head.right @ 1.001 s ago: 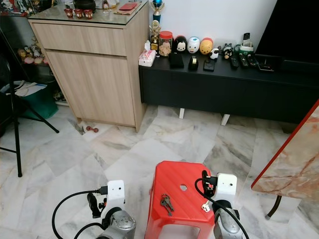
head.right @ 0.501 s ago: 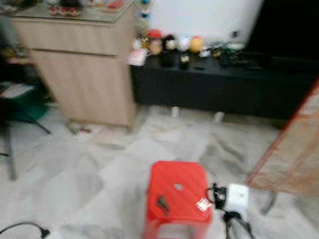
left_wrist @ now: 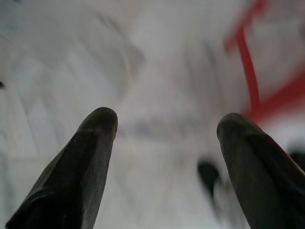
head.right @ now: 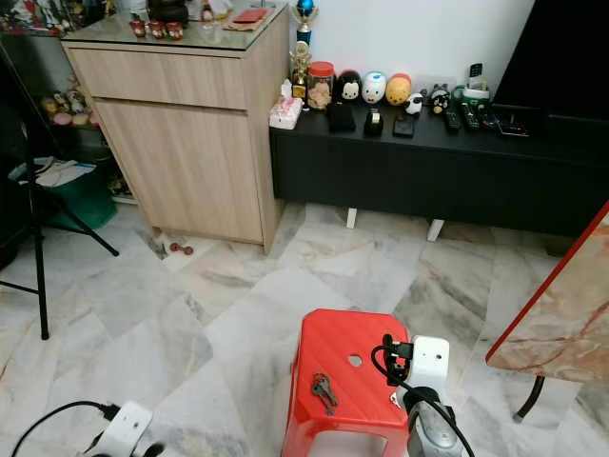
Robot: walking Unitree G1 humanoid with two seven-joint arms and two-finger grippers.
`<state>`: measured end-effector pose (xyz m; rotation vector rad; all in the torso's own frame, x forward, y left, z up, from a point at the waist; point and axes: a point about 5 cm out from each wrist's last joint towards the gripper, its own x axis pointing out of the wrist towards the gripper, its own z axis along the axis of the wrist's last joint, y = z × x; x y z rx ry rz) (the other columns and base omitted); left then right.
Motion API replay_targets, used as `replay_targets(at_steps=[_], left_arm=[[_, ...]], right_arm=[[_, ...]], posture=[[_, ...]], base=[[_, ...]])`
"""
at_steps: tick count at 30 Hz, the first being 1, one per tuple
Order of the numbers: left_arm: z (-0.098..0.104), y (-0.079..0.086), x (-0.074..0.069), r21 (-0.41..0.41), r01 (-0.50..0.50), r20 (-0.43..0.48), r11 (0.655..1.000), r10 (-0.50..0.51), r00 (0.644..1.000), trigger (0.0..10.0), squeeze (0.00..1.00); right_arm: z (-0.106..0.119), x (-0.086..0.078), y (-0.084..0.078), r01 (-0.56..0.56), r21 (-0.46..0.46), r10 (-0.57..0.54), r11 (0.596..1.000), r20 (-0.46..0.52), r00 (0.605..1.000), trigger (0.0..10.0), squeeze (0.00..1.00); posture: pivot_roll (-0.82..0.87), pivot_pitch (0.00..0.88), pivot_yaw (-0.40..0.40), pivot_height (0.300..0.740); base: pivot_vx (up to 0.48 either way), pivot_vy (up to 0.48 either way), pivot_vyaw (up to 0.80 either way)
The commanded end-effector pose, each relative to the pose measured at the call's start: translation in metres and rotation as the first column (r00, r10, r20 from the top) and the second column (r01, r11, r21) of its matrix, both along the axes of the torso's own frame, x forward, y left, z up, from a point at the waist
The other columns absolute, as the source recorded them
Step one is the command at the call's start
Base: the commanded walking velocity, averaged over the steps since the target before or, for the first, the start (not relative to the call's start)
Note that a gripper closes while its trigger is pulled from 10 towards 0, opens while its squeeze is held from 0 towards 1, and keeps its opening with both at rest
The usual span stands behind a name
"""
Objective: Hang keys on a hook
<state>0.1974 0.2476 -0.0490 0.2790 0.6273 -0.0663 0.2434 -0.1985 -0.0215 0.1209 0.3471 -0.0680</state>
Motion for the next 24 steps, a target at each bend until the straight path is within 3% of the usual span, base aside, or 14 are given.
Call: replay_targets(at_steps=[1,4,7,12,13,14,15,17,24], left_arm=[[0.014,0.007,0.009,-0.023,-0.032,0.124,0.999,0.035,0.992,10.0,0.0],[0.036,0.001,0.018,-0.023,0.06,0.281,0.998,-0.051,0.958,10.0,0.0],[0.047,-0.002,0.017,-0.024,0.098,0.349,0.995,-0.084,0.933,10.0,0.0],[0.087,-0.017,0.011,-0.017,0.223,0.493,0.975,-0.185,0.85,10.0,0.0],[0.102,-0.026,0.014,-0.006,0.259,0.537,0.966,-0.215,0.816,10.0,0.0],[0.102,-0.026,0.014,-0.006,0.259,0.537,0.966,-0.215,0.816,10.0,0.0],[0.115,-0.033,0.016,0.006,0.28,0.572,0.96,-0.233,0.787,10.0,0.0],[0.121,-0.034,0.017,0.008,0.276,0.585,0.961,-0.228,0.778,10.0,0.0],[0.118,-0.038,0.007,-0.067,0.185,0.548,0.981,-0.119,0.828,10.0,0.0]], right_arm=[[0.007,0.006,-0.003,0.003,-0.003,-0.003,1.0,0.03,1.0,10.0,0.0],[0.007,0.007,-0.005,-0.002,-0.009,0.002,1.0,0.028,1.0,10.0,0.0],[0.007,0.006,-0.008,-0.004,-0.013,0.005,1.0,0.028,1.0,10.0,0.0],[0.012,0.006,-0.016,-0.015,-0.03,0.017,0.999,0.053,0.998,10.0,0.0],[0.013,0.007,-0.019,-0.017,-0.035,0.019,0.999,0.057,0.998,10.0,0.0],[0.013,0.007,-0.019,-0.017,-0.035,0.019,0.999,0.057,0.998,10.0,0.0],[0.016,0.009,-0.022,-0.02,-0.043,0.023,0.999,0.064,0.998,10.0,0.0],[0.017,0.01,-0.023,-0.022,-0.046,0.025,0.999,0.067,0.997,10.0,0.0],[0.023,0.013,-0.03,-0.017,-0.058,0.022,0.998,0.08,0.997,10.0,0.0]], posture=[[0.08,0.0,-0.066,0.74],[0.09,0.0,-0.069,0.74],[0.09,0.0,-0.07,0.74],[0.09,0.0,-0.078,0.74],[0.1,0.0,-0.083,0.74],[0.1,0.0,-0.083,0.74],[0.1,0.0,-0.089,0.74],[0.1,0.0,-0.089,0.74],[0.07,0.0,-0.091,0.74]], base=[[0.0,0.0,0.0],[0.0,0.0,0.0],[0.0,0.0,0.0],[0.0,0.0,0.0],[0.0,0.0,0.0],[0.0,0.0,0.0],[0.0,0.0,0.0],[0.0,0.0,0.0],[0.0,0.0,0.0]])
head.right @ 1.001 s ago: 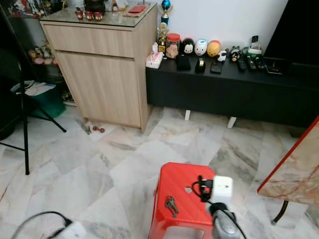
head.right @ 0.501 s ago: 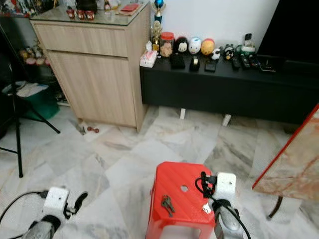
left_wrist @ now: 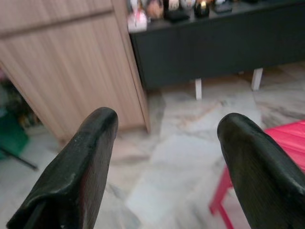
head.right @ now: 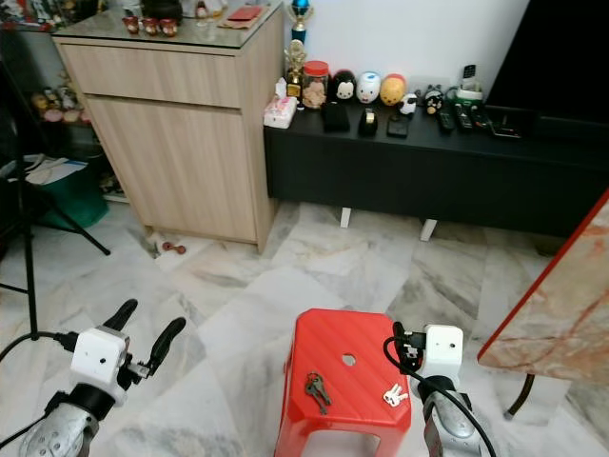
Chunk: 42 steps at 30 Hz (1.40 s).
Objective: Hang keys on a hook
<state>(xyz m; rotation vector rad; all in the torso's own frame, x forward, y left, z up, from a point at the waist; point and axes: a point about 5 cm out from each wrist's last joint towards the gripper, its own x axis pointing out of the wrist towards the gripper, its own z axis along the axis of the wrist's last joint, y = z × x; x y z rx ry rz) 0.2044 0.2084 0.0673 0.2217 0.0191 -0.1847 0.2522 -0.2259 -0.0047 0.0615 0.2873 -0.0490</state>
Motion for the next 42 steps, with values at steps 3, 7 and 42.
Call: replay_targets(at_steps=[3,7,42], left_arm=[[-0.006,0.005,0.004,-0.001,-0.069,-0.04,0.998,0.069,0.997,10.0,0.0],[-0.015,0.014,0.004,-0.066,-0.186,-0.08,0.98,0.18,0.98,10.0,0.0],[-0.142,0.028,-0.03,0.157,-0.316,-0.713,0.936,0.328,0.62,10.0,0.0]], right_arm=[[0.007,0.006,-0.004,0.008,-0.003,-0.008,1.0,0.021,1.0,10.0,0.0],[0.014,0.013,-0.004,-0.001,-0.006,0.001,1.0,0.052,0.999,10.0,0.0],[-0.002,0.014,0.049,-0.017,0.172,0.017,0.985,0.0,1.0,10.0,0.0]], posture=[[0.06,0.0,-0.09,0.74],[0.05,0.0,-0.1,0.74],[0.07,0.0,-0.06,0.74]], base=[[0.0,0.0,0.0],[0.0,0.0,0.0],[0.0,0.0,0.0]])
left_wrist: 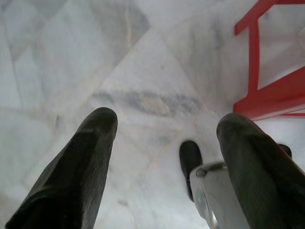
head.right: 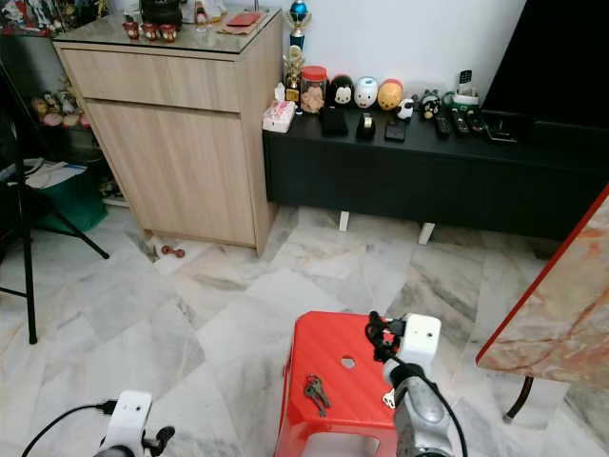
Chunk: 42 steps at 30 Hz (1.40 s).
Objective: Hang keys on a hook
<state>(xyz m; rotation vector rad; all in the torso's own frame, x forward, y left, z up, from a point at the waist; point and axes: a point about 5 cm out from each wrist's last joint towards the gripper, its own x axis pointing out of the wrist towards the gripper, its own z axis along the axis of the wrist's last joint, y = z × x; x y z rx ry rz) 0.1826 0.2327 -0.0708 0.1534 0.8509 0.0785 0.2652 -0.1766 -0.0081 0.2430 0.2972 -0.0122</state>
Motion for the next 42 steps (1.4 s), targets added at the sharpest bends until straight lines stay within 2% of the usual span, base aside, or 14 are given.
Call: replay_targets(at_steps=[1,4,9,10,16,26,40,41,42], left_arm=[[-0.006,0.003,-0.012,0.001,-0.014,-0.04,1.0,0.014,0.999,10.0,0.0],[-0.01,-0.004,-0.017,0.001,0.042,-0.068,0.999,-0.042,0.997,10.0,0.0],[-0.012,-0.008,-0.019,-0.015,0.034,-0.074,0.999,-0.035,0.997,10.0,0.0],[-0.013,-0.011,-0.019,-0.022,0.04,-0.077,0.999,-0.042,0.996,10.0,0.0],[-0.012,-0.018,-0.014,-0.017,0.079,-0.072,0.997,-0.08,0.994,10.0,0.0],[-0.016,-0.013,-0.026,-0.004,0.1,-0.108,0.995,-0.1,0.989,10.0,0.0],[-0.013,-0.016,-0.017,0.001,0.1,-0.083,0.995,-0.099,0.992,10.0,0.0],[-0.013,-0.016,-0.017,0.002,0.1,-0.085,0.995,-0.1,0.991,10.0,0.0],[-0.014,-0.018,-0.018,0.001,0.107,-0.09,0.994,-0.107,0.99,10.0,0.0]], right_arm=[[0.002,0.002,0.001,-0.006,-0.01,0.006,1.0,0.01,1.0,10.0,0.0],[0.007,0.007,0.0,0.006,-0.006,-0.006,1.0,0.032,0.999,10.0,0.0],[0.011,0.009,0.003,-0.007,-0.009,0.008,1.0,0.058,0.998,10.0,0.0],[0.011,0.009,0.005,-0.024,-0.031,0.026,0.999,0.059,0.998,10.0,0.0],[0.015,0.011,0.003,-0.021,-0.021,0.023,1.0,0.079,0.997,10.0,0.0],[0.01,0.005,0.012,-0.025,-0.008,0.025,1.0,0.064,0.998,10.0,0.0],[0.015,0.012,0.007,-0.017,-0.022,0.019,1.0,0.066,0.998,10.0,0.0],[0.015,0.012,0.006,-0.006,-0.011,0.006,1.0,0.061,0.998,10.0,0.0],[0.015,0.012,0.001,0.045,0.042,-0.048,0.998,0.058,0.997,10.0,0.0]], posture=[[0.07,0.0,-0.057,0.74],[0.06,0.0,-0.059,0.74],[0.04,0.0,-0.064,0.74],[0.03,0.0,-0.059,0.74],[0.03,0.0,-0.07,0.74],[0.04,0.0,-0.054,0.74],[0.05,0.0,-0.062,0.74],[0.05,0.0,-0.061,0.74],[0.06,0.0,-0.06,0.74]], base=[[0.0,0.0,0.0],[0.0,0.0,0.0],[0.0,0.0,0.0],[0.0,0.0,0.0],[0.0,0.197,0.0],[0.0,0.26,0.0],[0.0,0.0,0.0],[0.0,0.0,0.0],[0.0,0.0,0.0]])
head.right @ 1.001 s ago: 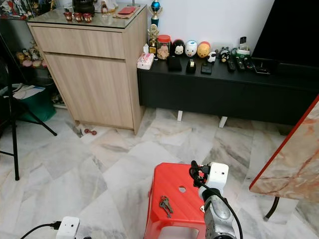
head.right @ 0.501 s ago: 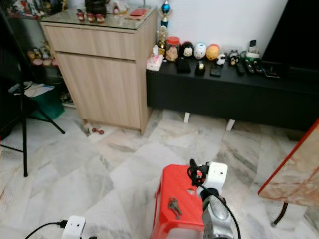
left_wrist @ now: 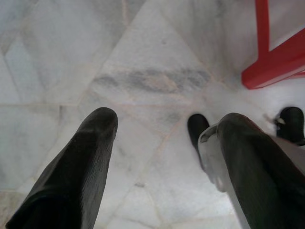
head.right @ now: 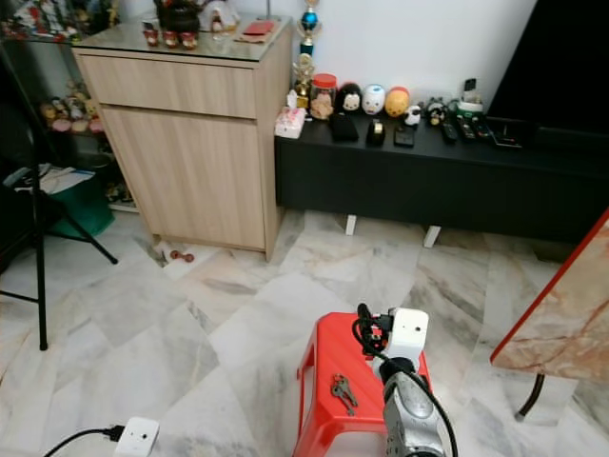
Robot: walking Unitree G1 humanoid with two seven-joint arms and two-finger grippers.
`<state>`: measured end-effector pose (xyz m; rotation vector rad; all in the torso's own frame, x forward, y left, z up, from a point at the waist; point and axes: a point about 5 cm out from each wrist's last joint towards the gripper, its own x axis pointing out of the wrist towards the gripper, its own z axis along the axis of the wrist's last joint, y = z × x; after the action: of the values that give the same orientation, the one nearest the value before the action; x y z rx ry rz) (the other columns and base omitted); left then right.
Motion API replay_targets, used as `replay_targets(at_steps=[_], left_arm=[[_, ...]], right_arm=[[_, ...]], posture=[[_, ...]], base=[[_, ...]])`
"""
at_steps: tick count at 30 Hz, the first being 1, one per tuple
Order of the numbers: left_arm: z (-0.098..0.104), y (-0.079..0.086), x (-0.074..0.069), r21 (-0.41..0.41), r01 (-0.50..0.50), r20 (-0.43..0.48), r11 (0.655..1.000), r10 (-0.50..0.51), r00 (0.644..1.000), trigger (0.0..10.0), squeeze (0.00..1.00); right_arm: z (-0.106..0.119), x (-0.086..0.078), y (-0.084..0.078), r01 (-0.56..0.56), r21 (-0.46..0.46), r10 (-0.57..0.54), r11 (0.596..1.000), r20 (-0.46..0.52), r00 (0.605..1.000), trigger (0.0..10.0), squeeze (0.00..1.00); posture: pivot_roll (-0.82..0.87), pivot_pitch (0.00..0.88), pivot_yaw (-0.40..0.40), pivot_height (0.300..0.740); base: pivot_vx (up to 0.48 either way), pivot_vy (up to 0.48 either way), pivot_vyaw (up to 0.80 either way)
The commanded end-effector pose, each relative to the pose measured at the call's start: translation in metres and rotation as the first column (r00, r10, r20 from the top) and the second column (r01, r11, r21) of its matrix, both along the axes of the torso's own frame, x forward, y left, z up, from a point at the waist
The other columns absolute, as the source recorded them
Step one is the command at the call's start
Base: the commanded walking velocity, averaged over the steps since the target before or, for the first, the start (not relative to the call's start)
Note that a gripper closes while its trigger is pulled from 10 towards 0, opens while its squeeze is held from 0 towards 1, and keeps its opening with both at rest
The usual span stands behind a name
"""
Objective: Hang keys on a hook
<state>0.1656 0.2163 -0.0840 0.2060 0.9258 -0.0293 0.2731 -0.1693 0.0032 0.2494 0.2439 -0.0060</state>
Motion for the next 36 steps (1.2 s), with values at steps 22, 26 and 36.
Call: replay_targets(at_steps=[22,26,36], left_arm=[[-0.006,-0.001,-0.01,-0.008,0.015,-0.073,1.0,-0.015,0.997,10.0,0.0],[-0.006,-0.004,-0.009,-0.014,0.018,-0.072,1.0,-0.019,0.997,10.0,0.0],[-0.004,-0.006,-0.005,-0.033,0.013,-0.052,0.999,-0.015,0.999,10.0,0.0]], right_arm=[[0.006,0.004,-0.015,0.059,0.023,-0.059,0.998,0.02,0.998,10.0,0.0],[0.007,0.006,-0.016,0.09,0.057,-0.091,0.994,0.016,0.996,10.0,0.0],[0.005,0.004,-0.016,0.065,0.025,-0.065,0.998,0.008,0.998,10.0,0.0]], posture=[[0.06,0.0,-0.065,0.74],[0.05,0.005,-0.06,0.74],[0.05,0.002,-0.061,0.74]], base=[[0.0,0.0,0.06],[0.0,0.0,0.0],[0.182,0.0,0.0]])
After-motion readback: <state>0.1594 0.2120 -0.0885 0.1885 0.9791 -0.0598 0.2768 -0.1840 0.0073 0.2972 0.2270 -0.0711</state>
